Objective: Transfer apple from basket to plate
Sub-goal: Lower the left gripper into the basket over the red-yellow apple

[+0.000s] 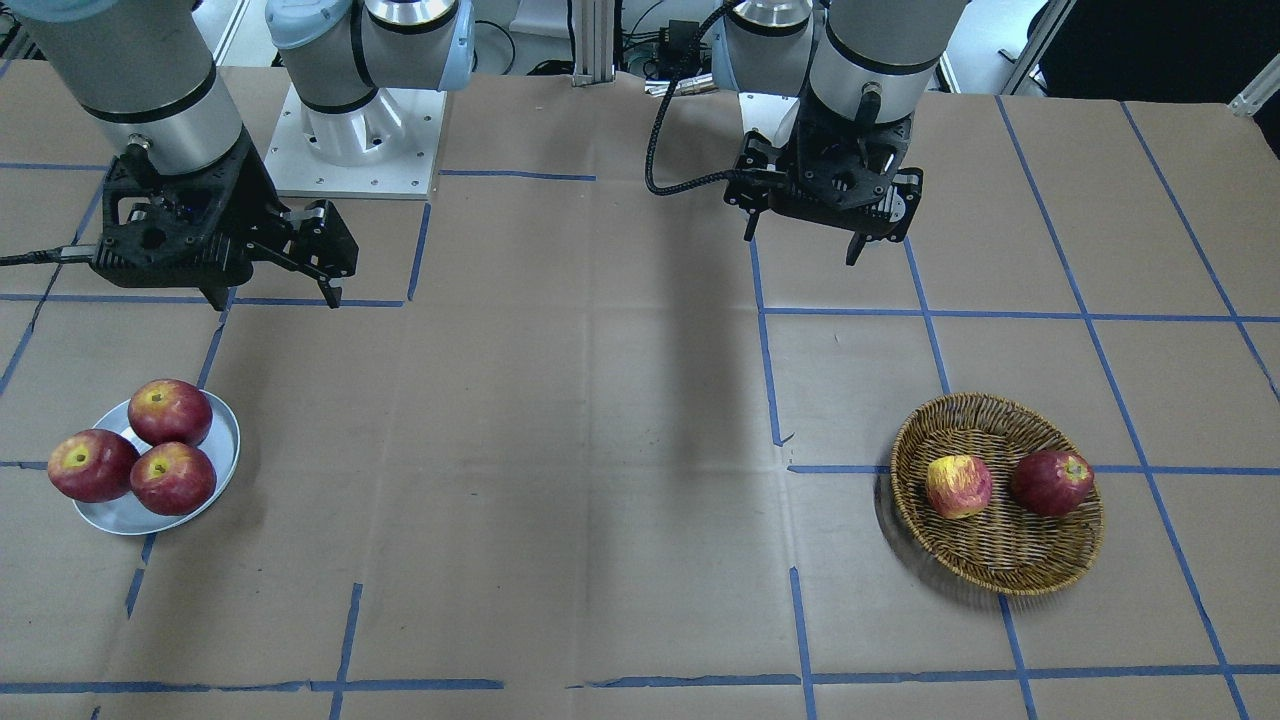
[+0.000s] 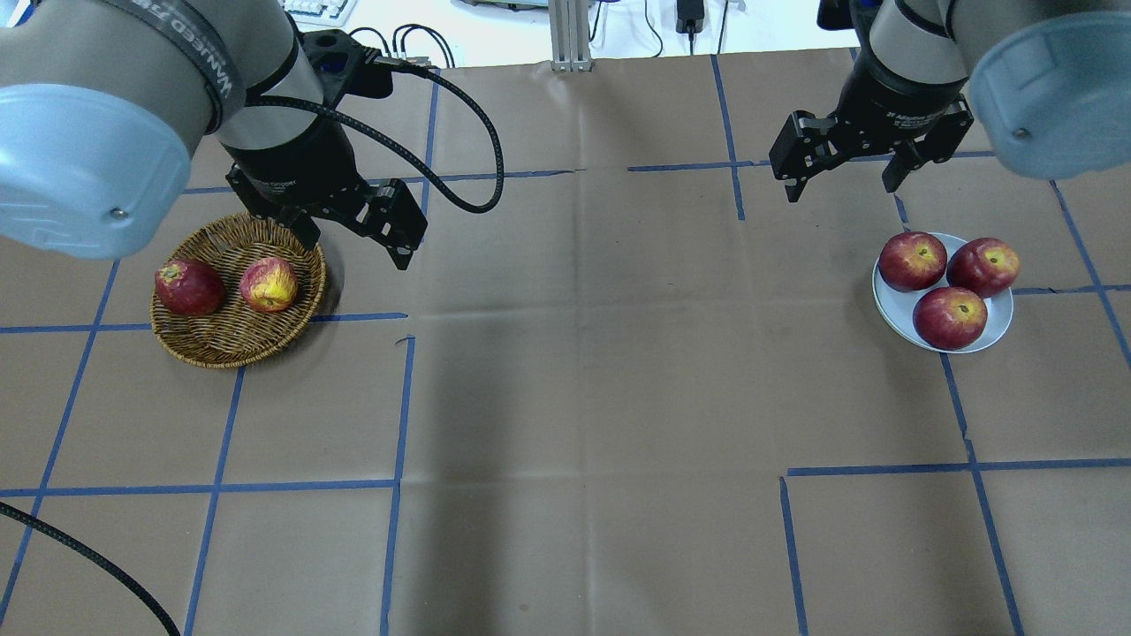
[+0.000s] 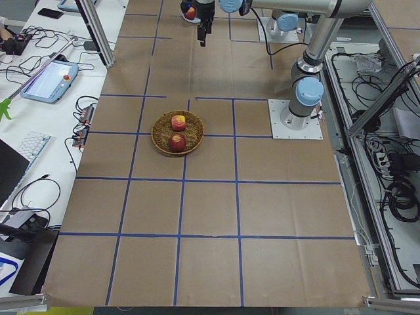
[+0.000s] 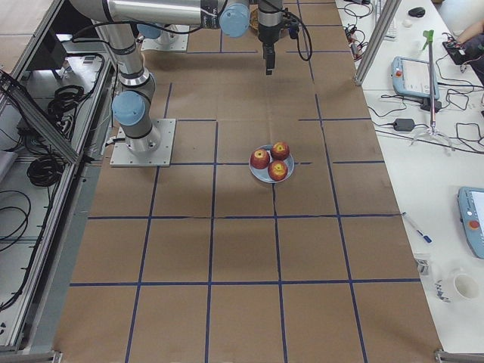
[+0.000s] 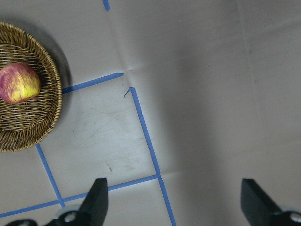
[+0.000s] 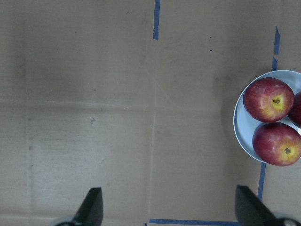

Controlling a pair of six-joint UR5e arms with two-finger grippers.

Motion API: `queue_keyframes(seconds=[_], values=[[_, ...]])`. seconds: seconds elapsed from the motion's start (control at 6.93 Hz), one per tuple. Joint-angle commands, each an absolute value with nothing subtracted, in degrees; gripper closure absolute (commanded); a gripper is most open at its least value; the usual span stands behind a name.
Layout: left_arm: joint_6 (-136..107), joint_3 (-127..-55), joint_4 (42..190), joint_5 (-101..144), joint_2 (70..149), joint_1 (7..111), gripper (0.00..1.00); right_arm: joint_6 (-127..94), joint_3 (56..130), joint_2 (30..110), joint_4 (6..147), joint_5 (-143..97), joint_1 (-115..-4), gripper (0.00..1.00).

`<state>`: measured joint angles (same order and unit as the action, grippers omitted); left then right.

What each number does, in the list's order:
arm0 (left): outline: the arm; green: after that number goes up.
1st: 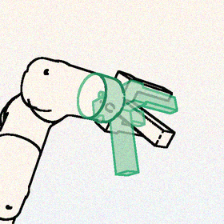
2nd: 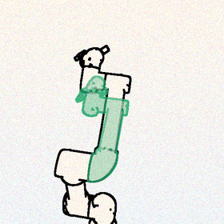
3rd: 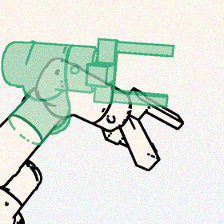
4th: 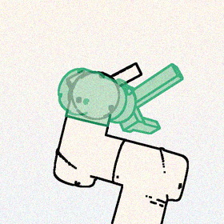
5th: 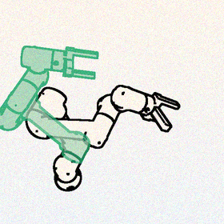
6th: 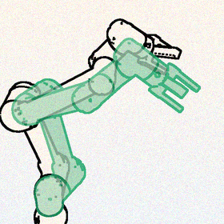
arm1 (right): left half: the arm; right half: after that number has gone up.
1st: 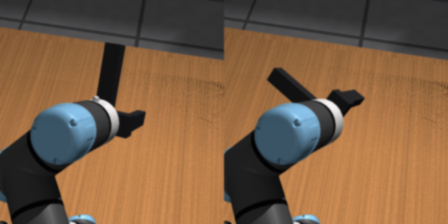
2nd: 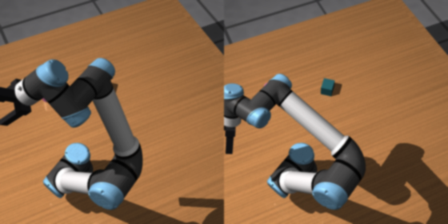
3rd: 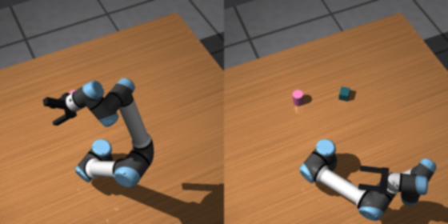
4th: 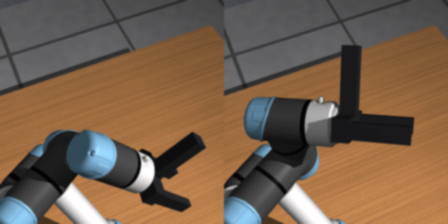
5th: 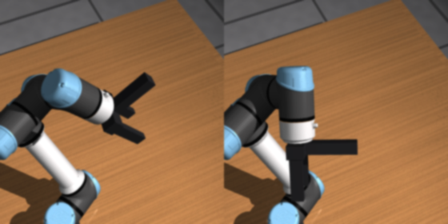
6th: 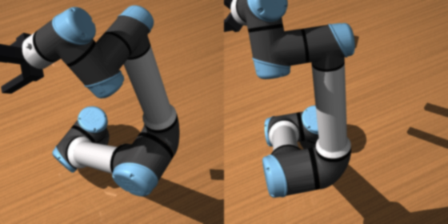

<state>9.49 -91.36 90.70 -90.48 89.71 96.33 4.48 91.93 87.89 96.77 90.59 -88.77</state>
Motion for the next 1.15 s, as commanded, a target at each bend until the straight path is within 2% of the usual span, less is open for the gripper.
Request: queue_keyframes(seconds=[0.0,0.29,0.58,0.87,1.01], values=[[9.5,-91.4,90.7,-90.9,89.6,96.2,0.01,4.5,91.9,87.9,96.8,90.6,-88.8,0.0],[22.1,-92.9,91.1,-90.9,88.5,91.8,0.01,4.5,91.9,87.9,96.8,90.6,-88.8,0.0],[33.2,-97.7,88.8,-90.7,87.9,80.4,0.01,4.5,91.9,87.9,96.8,90.6,-88.8,0.0],[34.6,-103.3,78.3,-90.7,91.3,75.2,0.01,4.5,91.9,87.9,96.8,90.6,-88.8,0.0],[35.2,-106.0,68.6,-90.8,95.9,74.3,0.01,4.5,92.0,87.9,96.8,90.6,-88.8,0.0]])
